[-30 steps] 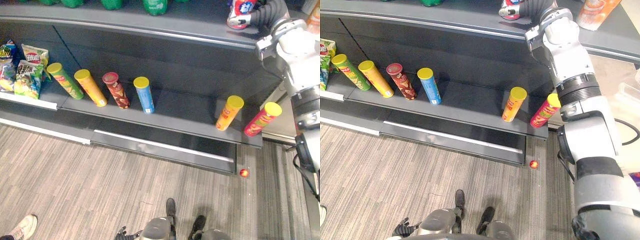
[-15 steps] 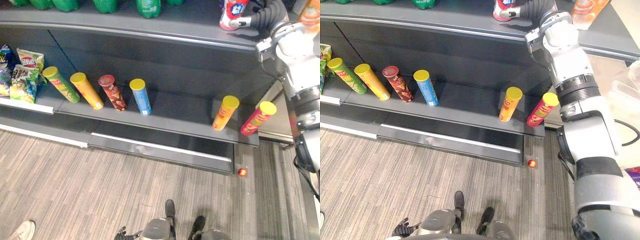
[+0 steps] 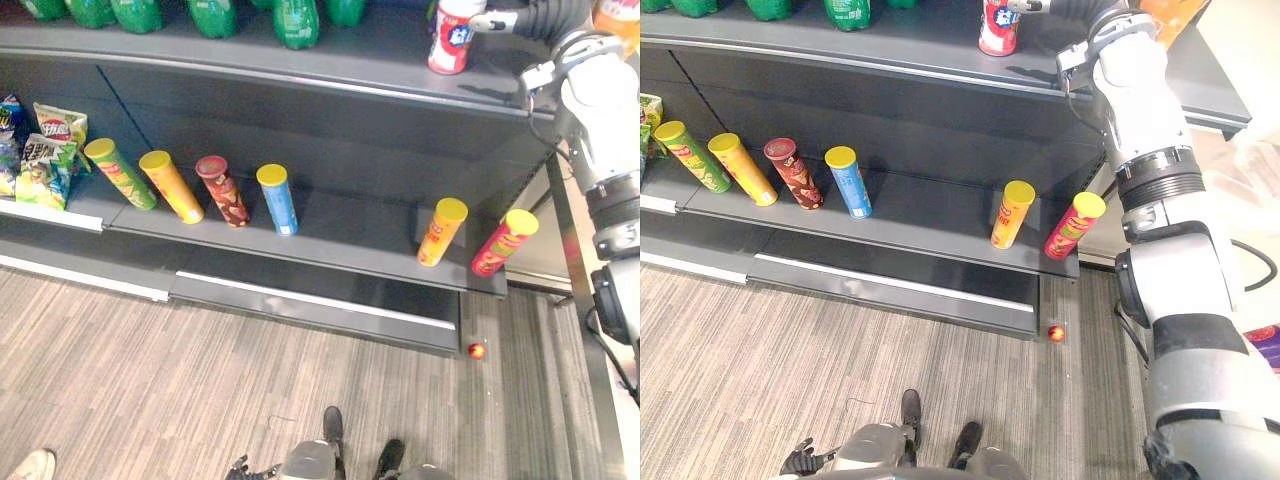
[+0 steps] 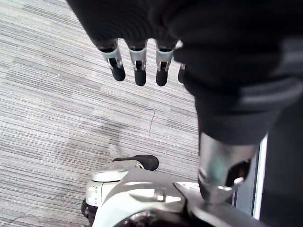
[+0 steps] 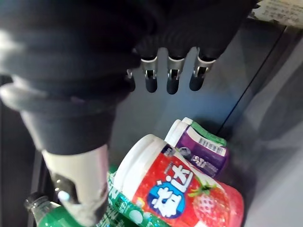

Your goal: Put the gum and the chips on the shelf.

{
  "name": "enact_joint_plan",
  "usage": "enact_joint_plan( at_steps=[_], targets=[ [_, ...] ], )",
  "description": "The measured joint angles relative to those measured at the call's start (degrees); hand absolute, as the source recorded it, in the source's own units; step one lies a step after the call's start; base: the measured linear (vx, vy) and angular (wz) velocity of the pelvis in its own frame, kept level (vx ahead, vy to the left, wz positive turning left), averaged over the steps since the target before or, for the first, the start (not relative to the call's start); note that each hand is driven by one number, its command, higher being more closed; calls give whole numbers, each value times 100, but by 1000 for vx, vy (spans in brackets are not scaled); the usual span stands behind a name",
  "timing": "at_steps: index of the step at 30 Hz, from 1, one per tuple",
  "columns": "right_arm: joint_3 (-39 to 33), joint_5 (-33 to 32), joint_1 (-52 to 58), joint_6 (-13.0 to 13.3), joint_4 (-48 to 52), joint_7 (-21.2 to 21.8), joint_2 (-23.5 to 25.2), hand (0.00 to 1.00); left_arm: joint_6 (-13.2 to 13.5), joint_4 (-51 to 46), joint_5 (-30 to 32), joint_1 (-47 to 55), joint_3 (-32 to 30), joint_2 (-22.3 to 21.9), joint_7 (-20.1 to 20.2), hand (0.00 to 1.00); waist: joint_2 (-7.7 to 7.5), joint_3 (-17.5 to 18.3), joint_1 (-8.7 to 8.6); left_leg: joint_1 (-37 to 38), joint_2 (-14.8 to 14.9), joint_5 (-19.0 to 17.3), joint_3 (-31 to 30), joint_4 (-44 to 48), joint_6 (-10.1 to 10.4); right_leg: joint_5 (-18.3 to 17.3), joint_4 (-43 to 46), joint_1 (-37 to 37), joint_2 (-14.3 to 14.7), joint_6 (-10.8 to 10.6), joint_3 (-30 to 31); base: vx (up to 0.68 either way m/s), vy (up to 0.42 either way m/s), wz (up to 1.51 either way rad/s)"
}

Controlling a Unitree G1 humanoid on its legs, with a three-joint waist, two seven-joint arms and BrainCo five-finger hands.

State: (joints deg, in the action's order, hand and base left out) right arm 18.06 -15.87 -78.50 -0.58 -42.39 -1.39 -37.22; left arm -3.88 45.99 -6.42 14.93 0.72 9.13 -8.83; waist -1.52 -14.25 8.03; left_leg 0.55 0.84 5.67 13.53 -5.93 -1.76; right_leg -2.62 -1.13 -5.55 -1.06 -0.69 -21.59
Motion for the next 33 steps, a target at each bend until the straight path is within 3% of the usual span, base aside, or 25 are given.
enact_joint_plan(
  at_steps=[11, 16, 19, 25, 29, 33],
  targets=[
    [0, 16, 274, 215, 572, -28, 55, 0, 70, 228, 66, 1, -32, 17, 22, 0, -91, 272, -9, 70, 16, -16, 70, -1, 25, 5, -77, -75, 21, -8, 69, 29, 30, -3],
    [0, 12, 658, 254, 1184, 105, 293, 0, 131, 424, 107, 4, -58, 47, 23, 0, -168, 499, -40, 97, 43, -52, 162, -1, 78, 9, -119, -70, 40, -12, 169, 32, 26, -10],
    [-6, 6, 958, 250, 1682, 173, 547, 0, 155, 435, 163, 53, -60, 117, 22, 0, -259, 573, -143, 97, 57, -60, 174, -1, 91, 9, -152, -72, 59, -11, 187, 47, 16, -2],
    [-254, 5, 2107, 241, 3071, 344, 1176, 0, 260, 569, 307, 47, -65, 147, 11, 0, -308, 696, -193, 157, 79, -80, 309, -1, 116, 12, -167, -81, 74, -13, 318, 59, 19, -11],
    [-257, -26, 2939, 225, 4405, 387, 1436, 0, 337, 672, 315, 56, -65, 171, 2, 0, -319, 728, -343, 172, 97, -96, 360, 0, 137, 11, -169, -69, 86, -14, 368, 47, 21, -9],
    [-204, -54, 4126, 59, 5700, 637, 1833, 0, 437, 887, 314, 60, -75, 175, -34, 0, -337, 864, -416, 236, 126, -152, 514, -1, 182, 10, -169, -68, 103, -13, 533, 48, 13, -19]
  ],
)
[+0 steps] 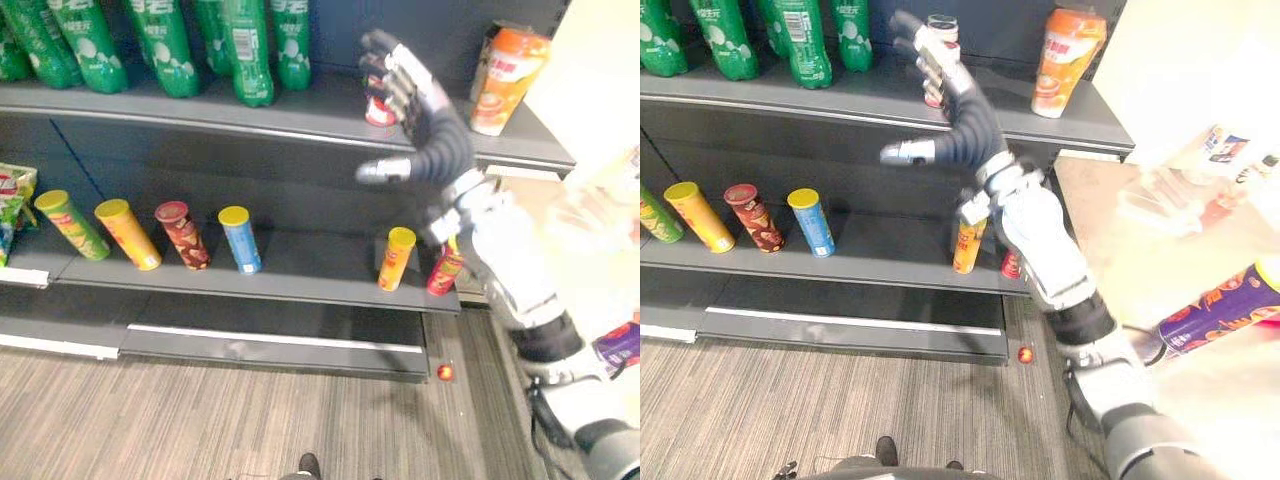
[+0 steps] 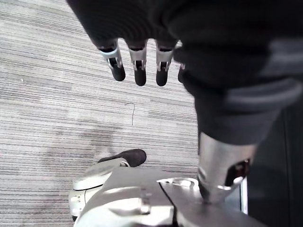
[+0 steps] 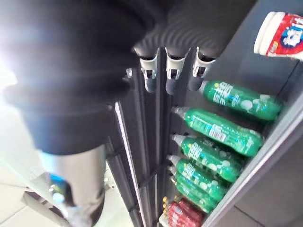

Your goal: Put the gum and the chips on the shelf.

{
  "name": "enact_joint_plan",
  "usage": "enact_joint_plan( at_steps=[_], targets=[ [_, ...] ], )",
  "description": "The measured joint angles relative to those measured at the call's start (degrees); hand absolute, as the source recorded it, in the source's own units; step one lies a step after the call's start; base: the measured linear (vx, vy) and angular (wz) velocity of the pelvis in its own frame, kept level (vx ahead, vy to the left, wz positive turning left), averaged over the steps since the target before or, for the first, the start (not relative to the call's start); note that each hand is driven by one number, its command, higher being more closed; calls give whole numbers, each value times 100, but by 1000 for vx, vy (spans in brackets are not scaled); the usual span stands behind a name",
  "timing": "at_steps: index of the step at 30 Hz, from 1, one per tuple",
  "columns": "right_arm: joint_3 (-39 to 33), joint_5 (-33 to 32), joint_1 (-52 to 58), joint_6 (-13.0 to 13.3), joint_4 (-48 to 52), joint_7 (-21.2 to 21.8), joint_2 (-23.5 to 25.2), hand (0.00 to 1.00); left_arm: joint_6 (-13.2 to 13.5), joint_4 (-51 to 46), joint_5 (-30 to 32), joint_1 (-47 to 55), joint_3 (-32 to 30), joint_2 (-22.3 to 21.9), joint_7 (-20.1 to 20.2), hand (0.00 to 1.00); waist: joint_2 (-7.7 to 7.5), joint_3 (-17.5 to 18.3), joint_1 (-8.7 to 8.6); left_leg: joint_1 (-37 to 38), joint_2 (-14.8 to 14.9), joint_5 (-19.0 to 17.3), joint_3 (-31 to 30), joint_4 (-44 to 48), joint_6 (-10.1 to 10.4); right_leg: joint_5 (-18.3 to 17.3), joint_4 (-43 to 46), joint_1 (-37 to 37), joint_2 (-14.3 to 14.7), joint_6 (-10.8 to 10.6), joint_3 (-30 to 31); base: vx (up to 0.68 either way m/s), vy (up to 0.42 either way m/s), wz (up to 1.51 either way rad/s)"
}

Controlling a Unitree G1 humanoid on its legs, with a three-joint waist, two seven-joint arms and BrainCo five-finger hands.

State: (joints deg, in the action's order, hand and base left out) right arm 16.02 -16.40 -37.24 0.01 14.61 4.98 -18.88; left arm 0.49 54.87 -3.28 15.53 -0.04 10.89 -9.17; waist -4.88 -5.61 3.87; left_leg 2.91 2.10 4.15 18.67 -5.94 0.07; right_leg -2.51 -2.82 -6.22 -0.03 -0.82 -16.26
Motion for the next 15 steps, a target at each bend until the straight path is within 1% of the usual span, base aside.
enact_joint_plan(
  at_steps=[1, 3, 5, 7, 9, 10, 11, 12, 13, 14, 15],
  targets=[
    [27, -11, 150, -43, 151, 49, 18, 0, 8, 7, 0, 10, 0, 0, -11, 0, -3, 10, -25, 15, 1, -9, 22, 0, 2, -1, 1, -5, 0, 0, 22, 34, 21, -18],
    [120, -63, 846, -159, 650, 324, 107, 0, 61, 45, -3, 62, -21, -1, -82, 0, -27, 64, -100, 34, 25, -43, 143, 0, 18, 0, 3, 14, 10, -2, 125, 38, 20, -23],
    [286, -193, 1360, -264, 821, 561, 114, 0, 108, 166, -20, 53, -32, -1, -151, 0, -50, 92, -220, 37, 26, -57, 164, -1, 32, -1, 8, 24, 10, -3, 142, 42, 20, -13],
    [429, -268, 1961, -359, 828, 792, 110, 0, 160, 220, -40, 54, -32, -17, -183, 0, -47, 163, -210, 26, 43, -73, 292, -1, 27, 1, 24, 95, 21, -1, 288, 55, 23, -28],
    [613, -276, 2917, -405, 815, 1105, 100, 0, 191, 232, -51, 55, -26, -24, -204, 0, -43, 184, -228, 38, 45, -129, 354, -1, 57, 18, 35, 106, 23, 24, 346, 59, 23, -18],
    [660, -285, 3146, -457, 796, 1185, 93, 0, 192, 237, -59, 60, -27, -35, -217, 0, -36, 194, -228, 41, 49, -134, 392, -1, 49, 19, 41, 108, 23, 25, 369, 58, 22, -18],
    [761, -322, 3552, -515, 653, 1347, 89, 0, 191, 259, -81, 62, -28, -66, -273, 0, 18, 184, -231, 65, 46, -160, 428, -1, 55, 12, 58, 102, 20, 13, 412, 71, 23, -18],
    [866, -403, 3902, -553, 334, 1458, 119, 0, 190, 349, -103, 42, -27, -98, -312, 0, 37, 180, -264, 134, 40, -182, 449, -1, 42, 6, 99, 76, 11, 5, 425, 64, 25, -16],
    [925, -433, 4061, -615, 116, 1495, 149, 0, 190, 384, -112, 47, -28, -118, -339, 0, 65, 192, -301, 150, 37, -194, 459, -1, 38, 4, 108, 72, 6, 4, 438, 49, 35, -9],
    [998, -436, 4344, -691, -343, 1537, 235, 0, 189, 450, -157, 47, -25, -139, -360, 0, 124, 228, -358, 152, 29, -225, 474, -1, 53, -2, 106, 72, -1, -3, 457, 40, 40, -12],
    [1034, -352, 4544, -692, -811, 1547, 353, 0, 188, 457, -296, 49, -21, -158, -364, 0, 144, 228, -388, 165, 27, -244, 523, -1, 59, -8, 106, 78, -5, -9, 511, 40, 41, -17]
  ],
)
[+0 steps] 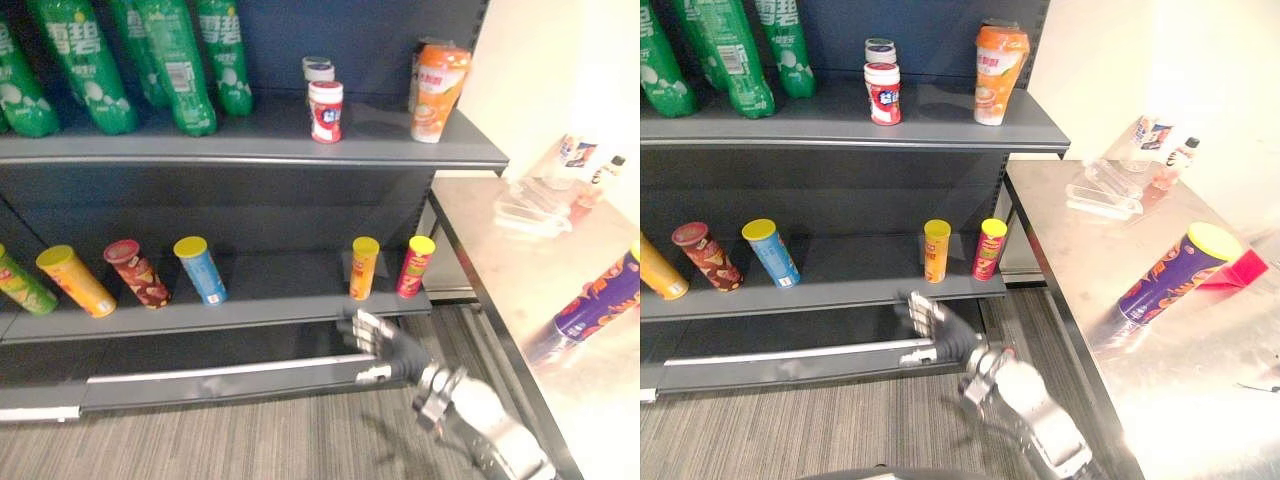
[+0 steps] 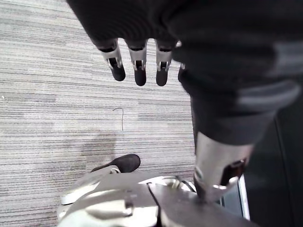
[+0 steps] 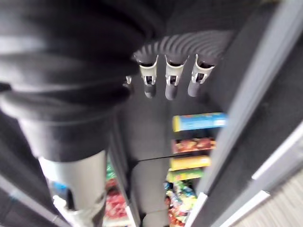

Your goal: Put the gum and the chips on the shelf.

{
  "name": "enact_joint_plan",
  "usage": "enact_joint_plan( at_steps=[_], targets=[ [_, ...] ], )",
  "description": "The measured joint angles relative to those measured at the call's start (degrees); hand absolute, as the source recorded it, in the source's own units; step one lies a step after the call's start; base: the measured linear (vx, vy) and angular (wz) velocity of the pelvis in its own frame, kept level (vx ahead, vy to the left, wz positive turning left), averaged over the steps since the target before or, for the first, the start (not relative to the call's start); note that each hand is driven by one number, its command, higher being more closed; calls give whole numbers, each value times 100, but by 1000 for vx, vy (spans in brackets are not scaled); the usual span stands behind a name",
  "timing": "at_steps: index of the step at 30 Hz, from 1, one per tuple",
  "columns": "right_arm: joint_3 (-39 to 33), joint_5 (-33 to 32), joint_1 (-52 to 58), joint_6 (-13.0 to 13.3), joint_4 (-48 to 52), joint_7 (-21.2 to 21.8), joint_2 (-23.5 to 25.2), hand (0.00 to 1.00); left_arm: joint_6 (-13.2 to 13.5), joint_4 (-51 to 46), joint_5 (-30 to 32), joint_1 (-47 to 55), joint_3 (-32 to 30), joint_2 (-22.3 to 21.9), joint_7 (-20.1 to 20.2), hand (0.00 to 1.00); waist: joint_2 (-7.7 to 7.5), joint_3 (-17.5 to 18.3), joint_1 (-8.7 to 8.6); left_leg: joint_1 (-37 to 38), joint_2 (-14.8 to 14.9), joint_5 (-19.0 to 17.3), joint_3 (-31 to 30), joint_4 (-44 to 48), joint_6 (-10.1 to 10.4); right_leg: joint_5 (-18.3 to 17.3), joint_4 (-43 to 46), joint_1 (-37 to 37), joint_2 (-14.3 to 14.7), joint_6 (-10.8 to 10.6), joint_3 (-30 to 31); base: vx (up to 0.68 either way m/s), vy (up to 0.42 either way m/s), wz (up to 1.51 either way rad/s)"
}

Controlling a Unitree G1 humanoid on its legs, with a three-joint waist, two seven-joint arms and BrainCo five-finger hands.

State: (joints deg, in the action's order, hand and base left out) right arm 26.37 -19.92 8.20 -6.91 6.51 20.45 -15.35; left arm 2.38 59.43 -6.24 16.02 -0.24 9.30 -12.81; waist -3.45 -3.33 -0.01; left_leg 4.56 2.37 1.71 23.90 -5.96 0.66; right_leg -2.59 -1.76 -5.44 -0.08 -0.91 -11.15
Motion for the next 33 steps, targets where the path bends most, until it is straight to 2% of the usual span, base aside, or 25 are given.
enact_joint_plan(
  at_steps=[2, 5, 9, 13, 16, 20, 22, 24, 26, 33],
  targets=[
    [-11, 265, 234, 83, -756, -14, 123, 0, -1, 0, -35, 2, 14, -16, 0, 0, 39, 3, -19, 6, -4, -26, 65, 0, 8, 0, 4, 11, -3, -2, 81, 31, 39, -19],
    [-175, 775, 481, 281, -1789, -70, 331, 0, -28, -1, -37, 1, 41, -32, 7, 0, 102, -14, -141, 58, -29, -65, 76, 0, -9, -10, 12, -7, -30, 5, 92, 17, 50, -4],
    [-1005, 1565, 597, 618, -3417, -637, 613, 0, -119, -24, -31, -33, 31, -67, 85, 0, 192, -16, -160, 76, -77, -113, 101, 0, -24, -23, 42, -6, -73, -16, 126, 36, 55, -4],
    [-2135, 1709, 597, 758, -4711, -1223, 784, 0, -260, -27, -33, -50, -156, -156, 212, 0, 278, -54, -166, 191, -123, -190, 158, 0, -30, -59, 103, -79, -127, -67, 158, 44, 51, -4],
    [-2663, 1784, 501, 885, -5251, -1700, 872, 0, -316, -25, -31, -55, -246, -174, 272, 0, 275, -57, -175, 260, -134, -236, 208, 0, -26, -89, 110, -107, -138, -86, 224, 30, 45, -12],
    [-3064, 2012, 555, 889, -5749, -2090, 931, 0, -436, -7, -36, -106, -367, -207, 362, 0, 298, -89, -180, 268, -163, -270, 208, 0, -32, -122, 119, -105, -169, -108, 211, 37, 36, 2],
    [-3172, 2004, 569, 900, -5784, -2139, 956, 0, -450, -7, -37, -110, -444, -230, 412, 0, 310, -146, -189, 272, -172, -281, 222, 0, -30, -123, 119, -102, -176, -110, 227, 34, 33, -4],
    [-3271, 2005, 522, 904, -5856, -2161, 971, 0, -535, 1, -91, -111, -470, -235, 416, 0, 313, -177, -281, 274, -176, -294, 245, 1, -30, -123, 113, -102, -181, -110, 236, 0, 0, 0],
    [-3289, 2003, 500, 920, -5907, -2225, 971, 0, -555, 49, -260, -119, -474, -234, 416, 0, 320, -179, -290, 292, -174, -308, 294, 1, -28, -122, 109, -103, -180, -109, 272, 30, 18, -10],
    [-3677, 1988, 502, 949, -6060, -2323, 1082, 0, -547, 159, -267, -195, -586, -301, 420, 0, 371, -342, -306, 506, -172, -443, 572, 0, -18, -189, 207, -168, -172, -161, 527, 28, 17, -20]
  ],
)
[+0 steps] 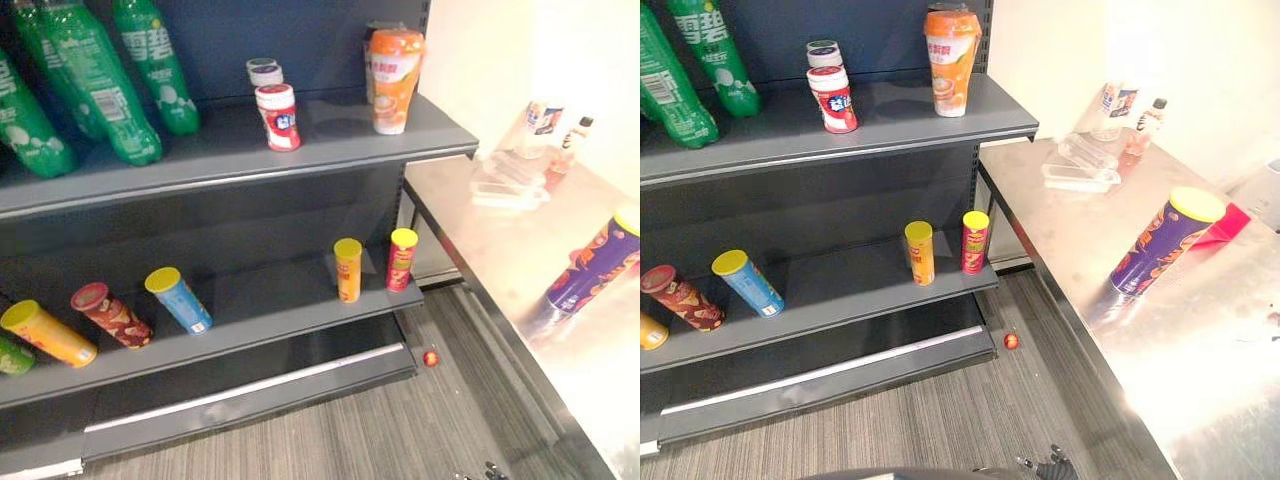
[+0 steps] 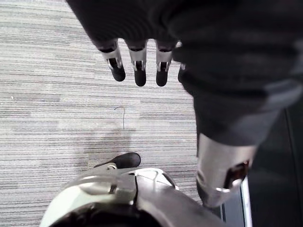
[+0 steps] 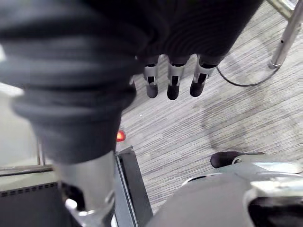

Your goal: Put the gum and the chips on the shelf.

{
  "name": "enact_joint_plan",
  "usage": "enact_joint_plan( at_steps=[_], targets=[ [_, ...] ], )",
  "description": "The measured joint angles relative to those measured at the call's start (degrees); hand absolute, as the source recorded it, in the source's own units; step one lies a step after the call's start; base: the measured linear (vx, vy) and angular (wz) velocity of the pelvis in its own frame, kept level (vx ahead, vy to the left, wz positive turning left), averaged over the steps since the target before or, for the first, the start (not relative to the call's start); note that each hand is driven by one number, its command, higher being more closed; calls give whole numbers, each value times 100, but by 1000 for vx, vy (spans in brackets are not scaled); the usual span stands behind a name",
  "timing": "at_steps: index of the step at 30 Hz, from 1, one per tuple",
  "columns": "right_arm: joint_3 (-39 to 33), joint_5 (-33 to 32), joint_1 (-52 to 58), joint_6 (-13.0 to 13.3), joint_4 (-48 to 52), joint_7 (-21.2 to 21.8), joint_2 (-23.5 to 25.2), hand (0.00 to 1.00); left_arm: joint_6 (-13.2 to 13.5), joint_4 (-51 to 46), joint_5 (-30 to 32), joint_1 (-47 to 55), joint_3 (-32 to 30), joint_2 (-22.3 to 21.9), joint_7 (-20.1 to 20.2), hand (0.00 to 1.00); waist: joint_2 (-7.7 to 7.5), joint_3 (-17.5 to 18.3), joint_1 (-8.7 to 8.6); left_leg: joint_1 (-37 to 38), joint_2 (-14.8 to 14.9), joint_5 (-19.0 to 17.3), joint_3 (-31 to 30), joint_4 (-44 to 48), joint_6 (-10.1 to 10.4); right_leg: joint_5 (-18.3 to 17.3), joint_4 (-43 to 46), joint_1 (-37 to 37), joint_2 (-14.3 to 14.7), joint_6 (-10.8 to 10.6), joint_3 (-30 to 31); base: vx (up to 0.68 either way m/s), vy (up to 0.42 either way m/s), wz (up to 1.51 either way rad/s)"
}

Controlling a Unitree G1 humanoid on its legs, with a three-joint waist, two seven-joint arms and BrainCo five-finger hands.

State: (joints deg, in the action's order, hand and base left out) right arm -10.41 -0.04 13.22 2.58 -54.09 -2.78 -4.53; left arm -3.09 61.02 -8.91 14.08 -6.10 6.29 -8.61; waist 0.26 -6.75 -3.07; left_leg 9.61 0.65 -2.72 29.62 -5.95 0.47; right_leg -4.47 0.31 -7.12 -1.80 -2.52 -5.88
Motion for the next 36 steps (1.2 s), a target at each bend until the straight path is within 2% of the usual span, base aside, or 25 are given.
enact_joint_plan(
  at_steps=[2, 3, 5, 6, 7, 8, 9, 10, 11, 12, 13, 14, 15, 16, 17, 18, 20, 23, 26, 29, 32, 33, 34, 35, 36],
  targets=[
    [-53, -11, -3, -23, -44, -75, -2, 0, -5, -3, 1, -73, 0, 1, 12, 0, -19, -107, -4, 86, -4, -33, 115, 1, -7, -44, 165, 22, -12, -3, 67, 35, 45, -21],
    [-72, -93, -9, -78, -43, -153, -1, 0, -33, -5, 3, -90, 0, 3, 26, 0, 18, -152, -1, 74, -6, -56, 189, 1, -2, -98, 333, 155, -16, -28, 159, 25, 57, -45],
    [-142, -343, -40, -110, -35, -213, 17, 0, -133, -5, 5, -168, 2, 6, 37, 0, 1, -253, 6, 80, 15, -91, 438, 2, 0, -124, 547, 352, -16, -65, 218, 19, 36, -64],
    [-266, -488, -62, -109, -21, -219, 42, 0, -152, -12, 3, -188, 1, -13, 48, 0, 14, -350, 10, 109, 62, -92, 721, 4, -27, -168, 707, 514, -38, -104, 62, -12, 22, -118],
    [-344, -499, -62, -106, 27, -242, 79, 0, -205, -38, -9, -190, -36, 0, 97, 0, -17, -429, 18, 161, 92, -112, 1104, 6, -27, -225, 901, 655, -203, -30, -582, -36, 25, -140],
    [-392, -499, -49, -106, 38, -249, 117, 0, -220, -40, -7, -164, -66, 16, 123, 0, -5, -464, 12, 185, 122, -122, 1334, 6, -28, -235, 1030, 729, -319, -8, -944, -49, 35, -180],
    [-463, -485, -51, -114, 32, -245, 146, 0, -241, -52, 4, -128, -106, 19, 150, 0, -34, -477, 16, 267, 257, -154, 1821, 17, -22, -252, 1395, 869, -537, 68, -1738, -30, 30, -155],
    [-490, -476, -57, -117, 22, -239, 146, 0, -246, -51, 3, -135, -115, 23, 149, 0, -9, -480, 12, 289, 376, -179, 2040, 58, 12, -265, 1582, 924, -612, 106, -2088, 22, 11, -195],
    [-513, -430, -80, -114, 14, -215, 144, 0, -229, -63, -10, -140, -134, 55, 144, 0, 40, -512, 12, 325, 666, -235, 2454, 232, 94, -298, 1961, 972, -766, 164, -2743, 97, -30, -189],
    [-519, -369, -105, -104, -24, -170, 98, 0, -183, -98, -155, -182, -175, 73, 142, 0, 19, -516, 15, 409, 876, -236, 2816, 378, 122, -281, 2177, 976, -921, 165, -3180, 134, -53, -182],
    [-524, -260, -121, -88, -72, -154, 92, 0, -171, -136, -248, -211, -209, 76, 142, 0, -28, -516, 15, 447, 936, -235, 2963, 442, 123, -223, 2185, 955, -984, 169, -3290, 189, -96, -169],
    [-579, -173, -102, -56, -107, -128, 120, 0, -93, -195, -388, -294, -283, 106, 142, 0, -201, -544, 34, 567, 940, -234, 3217, 560, 125, 457, 1978, 798, -1145, 373, -3437, 177, -160, -148],
    [-663, -70, -98, -31, -144, -74, 159, 0, -73, -190, -428, -387, -340, 131, 138, 0, -246, -586, 20, 644, 994, -247, 3334, 675, 164, 436, 1812, 730, -1052, 439, -3380, 157, -254, -136],
    [-693, -15, -80, 10, -166, -60, 149, 0, -69, -186, -447, -413, -335, 110, 130, 0, -197, -589, -12, 684, 1046, -244, 3360, 717, 170, 435, 1741, 697, -989, 437, -3391, 114, -278, -101],
    [-729, 6, -49, 84, -239, -44, 99, 0, -54, -188, -447, -514, -325, 15, 111, 0, -112, -614, -54, 782, 1092, -233, 3389, 699, 188, 425, 1613, 629, -859, 452, -3378, 85, -247, -57],
    [-782, 9, -53, 105, -300, -43, 67, 0, -6, -213, -440, -611, -325, -54, 106, 0, 44, -679, -129, 856, 1090, -176, 3394, 593, 283, 411, 1455, 555, -754, 465, -3374, 67, -161, -41],
    [-915, 14, -65, 167, -299, -48, 45, 0, 6, -241, -437, -709, -321, -197, 108, 0, 164, -716, -139, 926, 1039, -64, 3410, 398, 463, 402, 1235, 526, -619, 454, -3310, 9, -123, -30],
    [-881, 30, -117, 189, -251, -43, 57, 0, -1, -296, -431, -705, -319, -210, 82, 0, 130, -730, -114, 1081, 917, -23, 3425, 267, 538, 309, 868, 336, -512, 343, -3155, -55, -92, -24],
    [-797, 218, -169, 182, -161, -37, 88, 0, -41, -407, -447, -690, -320, -186, -34, 0, 62, -711, -111, 1141, 796, -82, 3414, 199, 671, 158, 663, 277, -552, 145, -3126, -110, -40, -12],
    [-699, 224, -154, 123, -61, -59, 141, 0, -114, -408, -454, -652, -335, -127, -130, 0, -37, -655, -131, 1144, 774, -139, 3409, 237, 750, 146, 625, 299, -593, 133, -3121, -132, 23, -3],
    [-692, 215, -65, 104, -57, -173, 248, 0, -99, -408, -440, -592, -343, -62, -124, 0, -91, -478, -129, 894, 1053, -537, 3434, 861, 880, 82, 592, 402, -590, 159, -3109, -30, 16, -7],
    [-634, 192, -47, 99, -57, -193, 217, 0, -95, -396, -440, -591, -347, -62, -124, 0, -76, -443, -125, 831, 1251, -705, 3451, 1326, 970, 64, 583, 440, -569, 159, -3067, 17, 22, -15],
    [-589, 178, -49, 80, -58, -198, 195, 0, -93, -393, -439, -584, -357, -63, -123, 0, -74, -436, -115, 786, 1332, -756, 3425, 1624, 976, 55, 575, 452, -560, 156, -2999, 15, 20, -40],
    [-465, 158, -65, 41, -75, -217, 184, 0, -80, -393, -455, -578, -494, -35, -115, 0, -136, -405, -45, 575, 1655, -733, 3084, 2500, 925, 56, 525, 486, -567, 161, -2844, 14, -76, -63],
    [-370, 144, -62, 40, -83, -217, 126, 0, -67, -407, -567, -582, -586, -45, -121, 0, -133, -400, 13, 238, 1949, -596, 2278, 3468, 719, 58, 422, 461, -502, 164, -2661, 13, -112, -73]
  ],
)
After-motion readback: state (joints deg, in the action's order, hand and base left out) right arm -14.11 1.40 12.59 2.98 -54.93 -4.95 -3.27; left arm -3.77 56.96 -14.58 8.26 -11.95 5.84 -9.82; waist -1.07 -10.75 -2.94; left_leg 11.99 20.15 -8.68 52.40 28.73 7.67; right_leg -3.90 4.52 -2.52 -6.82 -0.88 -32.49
